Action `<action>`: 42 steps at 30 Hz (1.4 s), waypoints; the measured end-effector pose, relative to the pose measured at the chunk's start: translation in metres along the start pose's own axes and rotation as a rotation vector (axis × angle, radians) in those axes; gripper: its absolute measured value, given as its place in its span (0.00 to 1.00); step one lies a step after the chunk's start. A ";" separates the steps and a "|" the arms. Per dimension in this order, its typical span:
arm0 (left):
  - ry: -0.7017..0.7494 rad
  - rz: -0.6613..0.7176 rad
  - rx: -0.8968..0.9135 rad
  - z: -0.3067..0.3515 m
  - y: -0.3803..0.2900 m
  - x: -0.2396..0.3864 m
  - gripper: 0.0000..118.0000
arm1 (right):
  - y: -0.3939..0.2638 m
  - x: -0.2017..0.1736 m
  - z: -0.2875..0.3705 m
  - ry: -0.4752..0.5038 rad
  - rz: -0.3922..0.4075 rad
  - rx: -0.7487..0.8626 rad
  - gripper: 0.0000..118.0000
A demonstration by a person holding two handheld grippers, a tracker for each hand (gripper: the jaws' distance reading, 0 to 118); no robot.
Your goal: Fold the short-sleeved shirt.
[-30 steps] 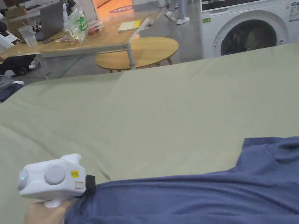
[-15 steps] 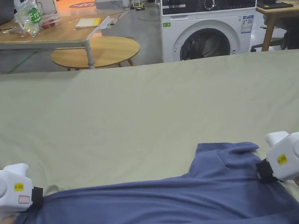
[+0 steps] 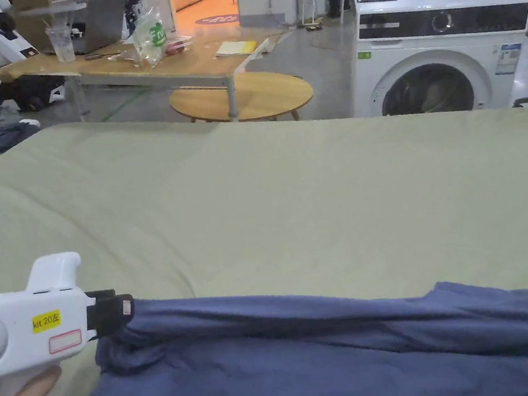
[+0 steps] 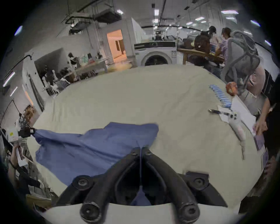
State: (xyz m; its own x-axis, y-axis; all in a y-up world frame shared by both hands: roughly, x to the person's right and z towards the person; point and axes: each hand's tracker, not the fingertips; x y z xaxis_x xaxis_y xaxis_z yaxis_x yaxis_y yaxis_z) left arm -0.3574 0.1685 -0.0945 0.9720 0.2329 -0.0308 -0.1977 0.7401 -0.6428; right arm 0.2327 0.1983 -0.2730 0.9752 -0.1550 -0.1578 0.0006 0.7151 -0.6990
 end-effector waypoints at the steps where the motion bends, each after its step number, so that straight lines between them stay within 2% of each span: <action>1: 0.002 0.011 0.001 -0.031 0.048 -0.043 0.00 | -0.013 0.002 0.008 0.002 -0.003 -0.001 0.00; 3: -0.027 0.063 -0.021 -0.002 0.005 -0.035 0.00 | -0.041 0.004 0.019 0.000 -0.013 -0.019 0.00; 5: -0.018 0.092 -0.016 -0.013 0.007 -0.051 0.00 | -0.065 0.006 0.020 0.007 -0.008 -0.049 0.00; 8: -0.018 0.159 -0.040 0.012 -0.039 -0.046 0.00 | -0.087 0.008 0.016 0.002 -0.036 -0.073 0.00; 9: -0.026 0.184 -0.045 -0.013 -0.018 -0.059 0.00 | -0.091 0.007 0.015 0.004 -0.042 -0.073 0.00; 12: -0.025 0.193 -0.046 -0.002 -0.041 -0.050 0.00 | -0.096 0.004 0.012 -0.002 -0.052 -0.066 0.00; 13: -0.028 0.188 -0.050 -0.026 -0.030 -0.072 0.00 | -0.098 0.001 0.011 -0.001 -0.047 -0.066 0.00; 14: -0.029 0.170 -0.055 -0.025 -0.033 -0.069 0.02 | -0.099 -0.002 0.011 -0.019 -0.026 -0.058 0.06; 15: -0.030 0.126 -0.057 -0.021 -0.035 -0.063 0.19 | -0.101 -0.005 0.013 -0.046 0.016 -0.042 0.21; 16: -0.040 0.091 -0.046 -0.014 -0.036 -0.056 0.43 | -0.101 -0.007 0.017 -0.064 0.040 -0.021 0.36; 17: -0.050 0.068 -0.024 -0.022 -0.024 -0.047 0.59 | -0.102 -0.010 0.022 -0.066 0.055 0.002 0.41; 20: -0.012 -0.037 0.069 0.005 -0.007 -0.007 0.59 | -0.092 -0.024 0.046 -0.071 0.090 0.127 0.41; 22: -0.007 -0.112 0.180 0.001 0.018 0.004 0.59 | -0.077 -0.044 0.057 -0.032 0.090 0.247 0.41; 25: -0.024 -0.176 0.281 0.001 0.047 0.045 0.59 | -0.050 -0.071 0.051 0.078 0.077 0.287 0.41; 27: 0.026 -0.249 0.317 -0.002 0.058 0.071 0.58 | -0.037 -0.093 0.039 0.088 0.086 0.289 0.40; 28: 0.045 -0.271 0.329 -0.005 0.061 0.081 0.51 | -0.034 -0.104 0.032 0.079 0.088 0.289 0.35; 29: 0.032 -0.258 0.314 -0.016 0.063 0.085 0.31 | -0.031 -0.112 0.025 0.076 0.092 0.279 0.17; 30: 0.002 -0.247 0.302 -0.019 0.065 0.086 0.13 | -0.030 -0.117 0.018 0.093 0.094 0.256 0.06; 31: -0.055 -0.212 0.269 -0.024 0.065 0.088 0.00 | -0.031 -0.122 0.012 0.119 0.088 0.233 0.02; 34: -0.059 -0.187 0.271 -0.031 0.057 0.090 0.00 | -0.039 -0.133 -0.002 0.120 0.075 0.213 0.00; 37: -0.040 -0.156 0.241 -0.034 0.058 0.087 0.00 | -0.044 -0.143 -0.011 0.072 0.112 0.189 0.00; 42: -0.056 -0.046 0.205 -0.035 0.066 0.049 0.00 | -0.041 -0.141 -0.014 0.089 0.103 0.182 0.00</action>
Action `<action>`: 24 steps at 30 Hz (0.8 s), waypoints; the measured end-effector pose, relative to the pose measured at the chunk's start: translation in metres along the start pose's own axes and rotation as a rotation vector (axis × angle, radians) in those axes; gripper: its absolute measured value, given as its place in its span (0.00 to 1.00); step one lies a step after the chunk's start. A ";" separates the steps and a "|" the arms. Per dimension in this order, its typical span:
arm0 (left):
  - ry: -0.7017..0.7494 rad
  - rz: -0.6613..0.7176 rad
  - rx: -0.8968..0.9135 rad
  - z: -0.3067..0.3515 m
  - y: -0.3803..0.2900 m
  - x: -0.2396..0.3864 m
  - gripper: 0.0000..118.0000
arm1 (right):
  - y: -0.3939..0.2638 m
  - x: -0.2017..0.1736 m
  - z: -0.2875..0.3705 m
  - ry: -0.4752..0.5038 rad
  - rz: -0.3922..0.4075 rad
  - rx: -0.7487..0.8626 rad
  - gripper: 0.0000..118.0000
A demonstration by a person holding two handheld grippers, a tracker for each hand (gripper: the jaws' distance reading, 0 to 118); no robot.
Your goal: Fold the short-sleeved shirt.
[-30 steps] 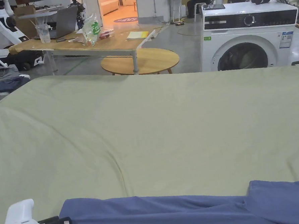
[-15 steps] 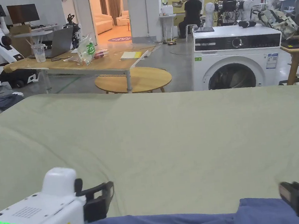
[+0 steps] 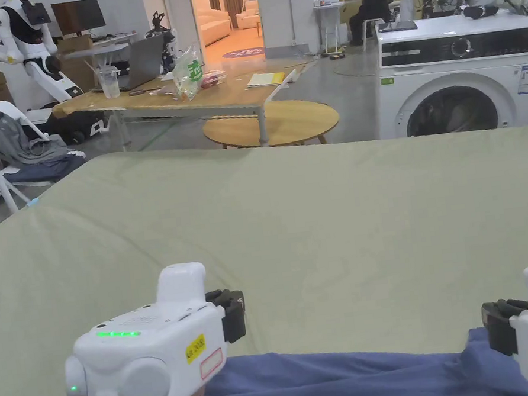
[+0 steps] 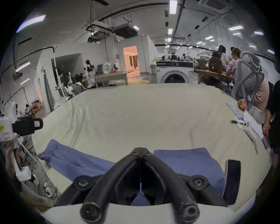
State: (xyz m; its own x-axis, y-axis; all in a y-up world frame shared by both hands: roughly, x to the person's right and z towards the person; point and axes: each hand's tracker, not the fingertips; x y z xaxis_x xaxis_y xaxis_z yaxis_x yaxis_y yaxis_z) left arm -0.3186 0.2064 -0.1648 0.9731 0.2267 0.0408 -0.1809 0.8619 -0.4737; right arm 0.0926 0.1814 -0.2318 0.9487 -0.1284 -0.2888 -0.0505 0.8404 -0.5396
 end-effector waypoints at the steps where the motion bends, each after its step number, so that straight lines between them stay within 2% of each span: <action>1: -0.047 0.052 -0.020 0.000 0.000 -0.019 0.01 | 0.000 0.003 0.001 0.004 -0.001 0.001 0.00; 2: -0.091 0.115 -0.031 0.000 -0.003 -0.042 0.28 | 0.000 0.004 0.005 0.008 0.000 0.000 0.00; 3: -0.118 0.170 -0.057 0.005 -0.009 -0.053 0.62 | -0.001 0.007 0.006 0.011 0.001 -0.001 0.00; 4: -0.132 0.223 -0.087 0.005 -0.017 -0.074 0.88 | -0.002 0.011 0.008 0.017 0.000 -0.002 0.00; 5: -0.128 0.275 -0.071 0.008 -0.025 -0.095 0.94 | -0.005 0.015 0.009 0.022 -0.007 -0.003 0.00; 11: -0.106 0.697 -0.114 0.014 -0.084 -0.180 0.94 | -0.017 0.032 0.013 0.056 -0.074 -0.039 0.00; 14: -0.069 0.756 -0.153 0.003 -0.108 -0.195 0.93 | -0.019 0.033 0.017 0.051 -0.079 -0.049 0.00; 17: -0.153 0.774 -0.069 -0.003 -0.107 -0.181 0.90 | -0.020 0.036 0.019 0.059 -0.113 -0.053 0.00; 18: -0.184 0.797 -0.093 -0.009 -0.107 -0.176 0.81 | -0.020 0.034 0.020 0.064 -0.127 -0.053 0.00; 19: -0.227 0.807 -0.125 -0.020 -0.106 -0.166 0.64 | -0.020 0.034 0.019 0.071 -0.145 -0.052 0.00; 20: -0.241 0.810 -0.158 -0.028 -0.106 -0.159 0.36 | -0.021 0.033 0.019 0.083 -0.159 -0.054 0.00; 21: -0.224 0.807 -0.176 -0.035 -0.108 -0.153 0.13 | -0.021 0.033 0.019 0.085 -0.162 -0.056 0.00; 24: -0.222 0.875 -0.169 -0.045 -0.112 -0.147 0.09 | -0.025 0.028 0.023 0.084 -0.142 -0.067 0.00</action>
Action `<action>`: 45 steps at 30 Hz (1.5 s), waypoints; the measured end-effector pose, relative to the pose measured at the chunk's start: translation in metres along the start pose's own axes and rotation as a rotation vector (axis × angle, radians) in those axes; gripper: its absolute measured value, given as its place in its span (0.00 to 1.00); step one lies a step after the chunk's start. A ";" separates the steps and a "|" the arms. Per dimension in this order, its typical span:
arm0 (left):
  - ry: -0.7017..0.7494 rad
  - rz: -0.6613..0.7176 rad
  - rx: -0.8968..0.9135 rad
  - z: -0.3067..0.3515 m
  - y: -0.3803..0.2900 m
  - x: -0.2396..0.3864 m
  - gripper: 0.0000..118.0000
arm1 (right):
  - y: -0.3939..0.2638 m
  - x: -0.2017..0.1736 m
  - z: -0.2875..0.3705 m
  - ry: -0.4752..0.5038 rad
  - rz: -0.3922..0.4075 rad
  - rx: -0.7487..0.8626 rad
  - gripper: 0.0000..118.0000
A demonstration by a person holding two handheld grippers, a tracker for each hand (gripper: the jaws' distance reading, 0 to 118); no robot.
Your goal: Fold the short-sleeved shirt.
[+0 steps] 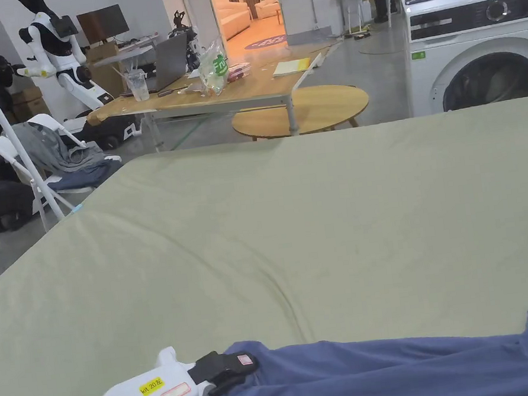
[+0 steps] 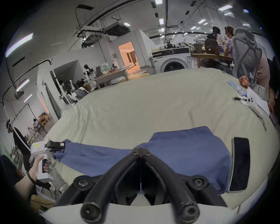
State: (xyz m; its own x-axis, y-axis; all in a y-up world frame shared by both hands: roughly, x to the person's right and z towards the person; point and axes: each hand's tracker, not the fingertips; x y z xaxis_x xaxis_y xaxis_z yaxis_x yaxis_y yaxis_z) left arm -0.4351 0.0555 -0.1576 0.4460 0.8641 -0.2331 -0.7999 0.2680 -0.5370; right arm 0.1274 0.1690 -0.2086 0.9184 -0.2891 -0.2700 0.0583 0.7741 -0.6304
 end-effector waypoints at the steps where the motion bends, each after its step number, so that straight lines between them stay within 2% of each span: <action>1: -0.013 0.007 0.001 0.005 0.001 0.002 0.09 | -0.001 0.000 0.002 -0.001 0.012 -0.001 0.00; 3: 0.019 -0.046 0.084 0.025 0.008 0.013 0.09 | 0.000 0.001 0.004 -0.011 0.020 0.003 0.00; 4: -0.029 -0.050 0.097 0.037 0.015 0.018 0.08 | 0.001 0.004 0.004 -0.009 0.010 0.003 0.00; 7: -0.065 -0.060 0.191 0.076 0.033 0.041 0.08 | 0.004 0.011 0.005 0.030 -0.068 0.013 0.00; 12: 0.056 -0.240 0.390 0.140 0.062 0.099 0.08 | 0.006 0.014 0.007 0.053 -0.105 0.035 0.00; 13: 0.085 -0.400 0.236 0.095 0.025 0.139 0.08 | 0.007 0.008 0.006 0.070 -0.091 0.028 0.00; 14: 0.069 -0.443 0.210 0.080 0.012 0.155 0.08 | 0.008 0.005 0.006 0.076 -0.084 0.024 0.00; 17: 0.005 -0.490 0.060 0.005 -0.033 0.188 0.08 | 0.009 -0.002 0.014 0.072 -0.057 0.030 0.00; 20: 0.104 -0.529 -0.130 -0.081 -0.072 0.187 0.08 | 0.000 0.005 0.024 0.108 -0.080 0.032 0.00; 23: 0.130 -0.579 -0.242 -0.130 -0.096 0.180 0.08 | -0.010 0.010 0.039 0.060 -0.023 0.019 0.00; 24: 0.157 -0.635 -0.254 -0.138 -0.100 0.179 0.10 | -0.012 0.016 0.042 0.046 -0.017 0.018 0.00; 25: 0.166 -0.652 -0.262 -0.140 -0.102 0.178 0.19 | -0.013 0.022 0.044 0.041 -0.020 0.016 0.00; 26: 0.147 -0.671 -0.255 -0.138 -0.100 0.177 0.36 | -0.014 0.028 0.044 0.033 -0.029 0.010 0.00; 27: 0.074 -0.679 -0.265 -0.133 -0.100 0.181 0.46 | -0.015 0.035 0.044 0.028 -0.053 0.003 0.00; 29: -0.087 -0.656 -0.286 -0.124 -0.084 0.177 0.48 | -0.018 0.049 0.042 0.040 -0.127 0.002 0.00; 30: -0.117 -0.626 -0.256 -0.118 -0.075 0.174 0.48 | -0.020 0.052 0.042 0.048 -0.143 0.004 0.00; 32: -0.088 -0.562 -0.179 -0.102 -0.069 0.168 0.48 | -0.022 0.056 0.041 0.050 -0.166 0.010 0.00; 33: -0.090 -0.492 -0.155 -0.100 -0.063 0.161 0.47 | -0.022 0.057 0.041 0.058 -0.169 0.011 0.00; 34: -0.103 -0.434 -0.151 -0.101 -0.065 0.157 0.37 | -0.023 0.056 0.041 0.064 -0.172 0.011 0.00; 35: -0.093 -0.403 -0.165 -0.104 -0.069 0.154 0.09 | -0.023 0.055 0.041 0.070 -0.172 0.011 0.00; 36: -0.073 -0.397 -0.169 -0.108 -0.074 0.148 0.00 | -0.023 0.054 0.040 0.072 -0.168 0.011 0.00; 37: -0.058 -0.412 -0.188 -0.115 -0.079 0.144 0.00 | -0.023 0.052 0.039 0.073 -0.164 0.008 0.00; 39: -0.024 -0.446 -0.342 -0.140 -0.102 0.140 0.00 | -0.024 0.047 0.038 0.081 -0.155 -0.002 0.00; 41: 0.060 -0.530 -0.461 -0.161 -0.128 0.137 0.00 | -0.025 0.044 0.037 0.082 -0.146 -0.008 0.00; 43: 0.025 -0.534 -0.391 -0.164 -0.128 0.142 0.00 | -0.026 0.041 0.034 0.083 -0.145 -0.012 0.00; 45: 0.041 -0.494 -0.437 -0.159 -0.114 0.149 0.00 | -0.026 0.039 0.032 0.091 -0.150 -0.018 0.00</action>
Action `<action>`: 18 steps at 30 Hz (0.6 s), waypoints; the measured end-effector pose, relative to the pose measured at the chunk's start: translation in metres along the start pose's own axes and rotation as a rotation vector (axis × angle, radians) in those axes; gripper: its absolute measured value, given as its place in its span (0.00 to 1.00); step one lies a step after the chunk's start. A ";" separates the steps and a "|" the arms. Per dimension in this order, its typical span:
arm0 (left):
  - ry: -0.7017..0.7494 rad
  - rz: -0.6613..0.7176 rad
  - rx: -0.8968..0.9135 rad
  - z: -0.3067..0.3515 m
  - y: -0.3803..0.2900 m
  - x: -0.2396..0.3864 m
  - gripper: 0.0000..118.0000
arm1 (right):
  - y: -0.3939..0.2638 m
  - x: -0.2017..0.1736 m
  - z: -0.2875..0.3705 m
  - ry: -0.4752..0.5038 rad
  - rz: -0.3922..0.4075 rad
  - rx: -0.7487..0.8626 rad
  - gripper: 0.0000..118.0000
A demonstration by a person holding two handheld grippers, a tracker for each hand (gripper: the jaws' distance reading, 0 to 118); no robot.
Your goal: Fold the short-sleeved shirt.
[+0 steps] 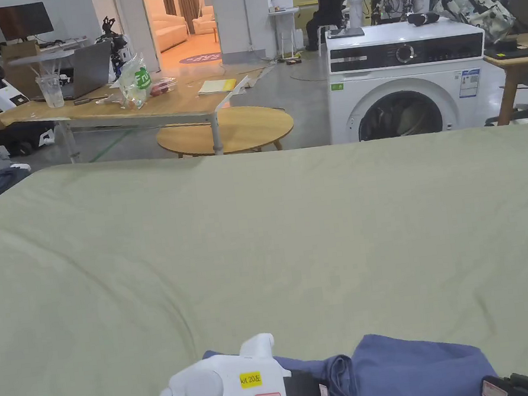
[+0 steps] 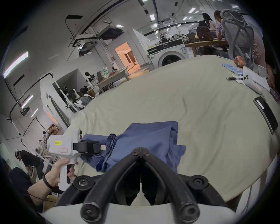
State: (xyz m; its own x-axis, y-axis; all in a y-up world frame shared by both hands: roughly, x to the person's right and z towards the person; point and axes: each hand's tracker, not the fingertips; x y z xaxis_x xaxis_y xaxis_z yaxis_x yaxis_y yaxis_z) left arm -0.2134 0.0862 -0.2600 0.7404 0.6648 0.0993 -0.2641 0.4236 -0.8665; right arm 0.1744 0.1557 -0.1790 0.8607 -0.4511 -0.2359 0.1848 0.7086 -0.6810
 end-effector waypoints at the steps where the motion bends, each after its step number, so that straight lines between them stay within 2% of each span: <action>1: -0.006 -0.009 0.033 0.012 0.000 0.000 0.00 | 0.000 -0.002 -0.002 0.003 0.000 -0.003 0.00; 2: -0.026 -0.045 0.113 0.032 0.003 -0.002 0.00 | 0.001 -0.003 -0.004 0.005 0.002 -0.007 0.00; 3: -0.063 -0.070 0.180 0.052 0.005 -0.007 0.08 | 0.001 -0.005 -0.006 0.004 0.009 -0.011 0.00; 4: -0.094 -0.053 0.245 0.073 0.008 -0.016 0.22 | 0.001 -0.006 -0.008 0.003 0.015 -0.013 0.00; 5: -0.085 -0.009 0.281 0.092 0.010 -0.025 0.50 | 0.002 -0.008 -0.010 0.006 0.018 -0.013 0.00; 6: -0.062 0.036 0.300 0.108 0.012 -0.036 0.63 | 0.002 -0.009 -0.013 0.010 0.017 -0.015 0.00; 11: -0.009 0.270 0.365 0.151 0.005 -0.100 0.63 | 0.001 -0.017 -0.019 0.041 0.020 -0.023 0.00; 14: -0.106 0.418 0.337 0.128 -0.011 -0.123 0.63 | -0.003 -0.021 -0.020 0.040 0.028 -0.036 0.00; 16: -0.096 0.464 0.285 0.099 -0.020 -0.122 0.61 | -0.005 -0.020 -0.019 0.031 0.026 -0.040 0.00; 17: -0.140 0.458 0.247 0.082 -0.024 -0.119 0.59 | -0.006 -0.019 -0.018 0.027 0.021 -0.038 0.00; 18: -0.215 0.448 0.264 0.071 -0.025 -0.114 0.50 | -0.007 -0.017 -0.016 0.024 0.014 -0.036 0.00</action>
State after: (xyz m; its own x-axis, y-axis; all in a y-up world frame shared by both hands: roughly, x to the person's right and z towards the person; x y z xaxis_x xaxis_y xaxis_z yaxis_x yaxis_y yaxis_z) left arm -0.3351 0.0439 -0.2147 0.3850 0.9138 -0.1291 -0.6903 0.1923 -0.6975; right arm 0.1508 0.1502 -0.1810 0.8514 -0.4546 -0.2615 0.1554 0.6949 -0.7021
